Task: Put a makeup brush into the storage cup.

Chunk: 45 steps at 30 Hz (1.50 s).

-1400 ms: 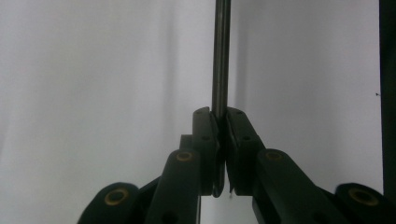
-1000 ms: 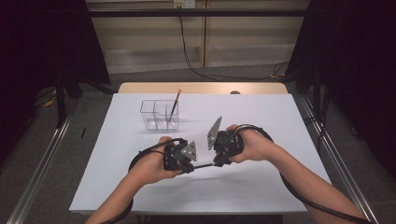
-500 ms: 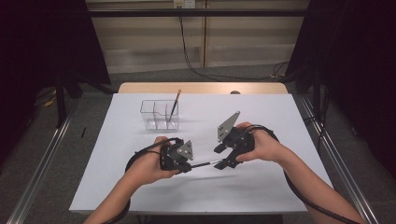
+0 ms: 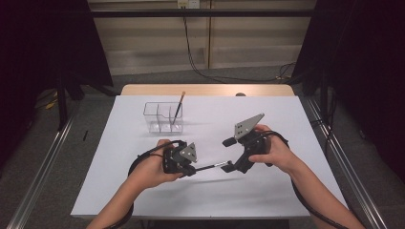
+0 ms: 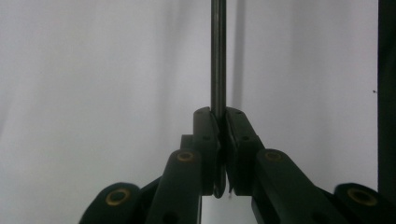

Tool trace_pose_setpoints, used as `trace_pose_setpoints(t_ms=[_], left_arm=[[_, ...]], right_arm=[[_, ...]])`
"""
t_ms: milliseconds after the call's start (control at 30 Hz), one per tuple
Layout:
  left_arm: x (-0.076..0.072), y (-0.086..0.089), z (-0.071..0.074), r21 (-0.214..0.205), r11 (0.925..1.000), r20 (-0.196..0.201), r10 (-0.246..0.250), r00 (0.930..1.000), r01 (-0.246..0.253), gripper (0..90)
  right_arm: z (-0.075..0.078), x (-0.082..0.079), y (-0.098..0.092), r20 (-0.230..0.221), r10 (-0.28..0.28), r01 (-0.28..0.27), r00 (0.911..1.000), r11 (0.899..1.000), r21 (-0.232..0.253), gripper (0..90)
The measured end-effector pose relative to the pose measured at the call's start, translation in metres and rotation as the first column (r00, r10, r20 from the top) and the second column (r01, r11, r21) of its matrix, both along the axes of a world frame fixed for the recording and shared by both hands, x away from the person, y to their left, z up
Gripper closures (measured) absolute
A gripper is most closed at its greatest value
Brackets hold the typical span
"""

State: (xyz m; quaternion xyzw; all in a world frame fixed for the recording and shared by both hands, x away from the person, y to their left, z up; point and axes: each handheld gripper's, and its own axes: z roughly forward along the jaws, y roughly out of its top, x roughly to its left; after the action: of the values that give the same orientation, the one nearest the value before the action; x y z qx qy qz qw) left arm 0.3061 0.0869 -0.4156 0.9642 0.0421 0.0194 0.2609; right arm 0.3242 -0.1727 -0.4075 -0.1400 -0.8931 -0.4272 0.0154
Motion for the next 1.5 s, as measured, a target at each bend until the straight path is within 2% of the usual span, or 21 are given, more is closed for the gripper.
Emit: trace_pose_setpoints(t_ms=[33, 67, 100, 133, 233, 300, 467, 567, 600, 633, 667, 700, 800, 967, 1067, 1133, 1200, 1333, 1500], left_arm=[[0.0, 0.001, 0.0, -0.005, 1.0, 0.001, 0.0, 1.0, 0.0, 84.2], [0.0, 0.002, 0.0, -0.016, 0.9998, 0.0, 0.008, 1.0, -0.008, 84.2], [0.0, 0.002, 0.0, -0.016, 0.9998, 0.0, 0.008, 1.0, -0.008, 84.2], [0.0, 0.003, -0.001, -0.015, 0.9998, 0.0, 0.01, 0.9999, -0.01, 84.2], [0.0, 0.004, -0.002, -0.021, 0.9997, -0.007, 0.016, 0.9998, -0.016, 84.2], [0.0, 0.004, -0.003, -0.027, 0.9995, -0.006, 0.019, 0.9998, -0.019, 84.2], [0.0, 0.004, -0.005, -0.041, 0.999, -0.008, 0.02, 0.9998, -0.02, 84.2], [-0.001, 0.005, -0.007, -0.043, 0.9988, -0.009, 0.026, 0.9996, -0.026, 84.2], [-0.001, 0.006, -0.007, -0.044, 0.9987, -0.01, 0.027, 0.9996, -0.027, 84.2], [-0.001, 0.006, -0.007, -0.045, 0.9985, -0.008, 0.03, 0.9995, -0.031, 84.2], [-0.001, 0.006, -0.008, -0.049, 0.9983, -0.01, 0.031, 0.9995, -0.031, 84.2], [-0.001, 0.006, -0.008, -0.049, 0.9984, -0.009, 0.028, 0.9996, -0.028, 84.2], [-0.001, 0.007, -0.008, -0.06, 0.9978, -0.012, 0.028, 0.9995, -0.028, 84.2], [-0.001, 0.008, -0.009, -0.081, 0.996, -0.013, 0.037, 0.9992, -0.038, 84.2], [-0.002, 0.009, -0.01, -0.098, 0.9942, -0.016, 0.043, 0.999, -0.044, 84.2], [-0.002, 0.009, -0.011, -0.107, 0.9932, -0.023, 0.043, 0.9988, -0.045, 84.2], [-0.002, 0.01, -0.012, -0.118, 0.9915, -0.023, 0.052, 0.9983, -0.055, 84.2], [-0.001, 0.013, -0.013, -0.164, 0.984, -0.029, 0.065, 0.9974, -0.069, 84.2], [-0.001, 0.016, -0.013, -0.204, 0.9757, -0.027, 0.077, 0.9966, -0.081, 84.2]], right_arm=[[-0.004, 0.0, -0.003, 0.016, -0.023, 0.022, 0.9996, 0.999, 0.035, 5.3], [-0.005, -0.001, -0.004, 0.014, -0.023, 0.022, 0.9996, 0.998, 0.053, 4.6], [-0.005, -0.001, -0.004, 0.014, -0.023, 0.022, 0.9996, 0.998, 0.053, 4.6], [-0.006, -0.002, -0.006, 0.013, -0.042, 0.041, 0.999, 0.994, 0.098, 4.9], [-0.006, -0.004, -0.006, 0.023, -0.059, 0.056, 0.998, 0.991, 0.118, 4.4], [-0.006, -0.006, -0.007, 0.041, -0.081, 0.072, 0.9959, 0.982, 0.176, 4.0], [-0.005, -0.008, -0.009, 0.057, -0.098, 0.085, 0.9936, 0.977, 0.194, 4.0], [-0.007, -0.01, -0.012, 0.054, -0.124, 0.107, 0.9908, 0.963, 0.248, 4.2], [-0.008, -0.01, -0.015, 0.056, -0.137, 0.116, 0.989, 0.953, 0.279, 4.4], [-0.008, -0.01, -0.015, 0.056, -0.137, 0.116, 0.989, 0.953, 0.279, 4.4], [-0.008, -0.011, -0.017, 0.055, -0.143, 0.12, 0.9883, 0.946, 0.301, 4.4], [-0.008, -0.011, -0.017, 0.055, -0.143, 0.12, 0.9883, 0.946, 0.301, 4.4], [-0.008, -0.011, -0.019, 0.061, -0.163, 0.134, 0.9848, 0.937, 0.324, 4.8], [-0.006, -0.013, -0.022, 0.075, -0.168, 0.132, 0.9829, 0.926, 0.353, 4.9], [-0.004, -0.014, -0.023, 0.077, -0.168, 0.131, 0.9828, 0.928, 0.35, 4.7], [-0.004, -0.014, -0.025, 0.075, -0.177, 0.139, 0.9813, 0.921, 0.364, 4.8], [-0.004, -0.013, -0.026, 0.074, -0.181, 0.142, 0.9807, 0.921, 0.362, 4.8], [-0.004, -0.013, -0.027, 0.07, -0.18, 0.143, 0.9813, 0.922, 0.36, 4.5], [-0.004, -0.012, -0.028, 0.067, -0.181, 0.143, 0.9813, 0.917, 0.372, 4.5]])
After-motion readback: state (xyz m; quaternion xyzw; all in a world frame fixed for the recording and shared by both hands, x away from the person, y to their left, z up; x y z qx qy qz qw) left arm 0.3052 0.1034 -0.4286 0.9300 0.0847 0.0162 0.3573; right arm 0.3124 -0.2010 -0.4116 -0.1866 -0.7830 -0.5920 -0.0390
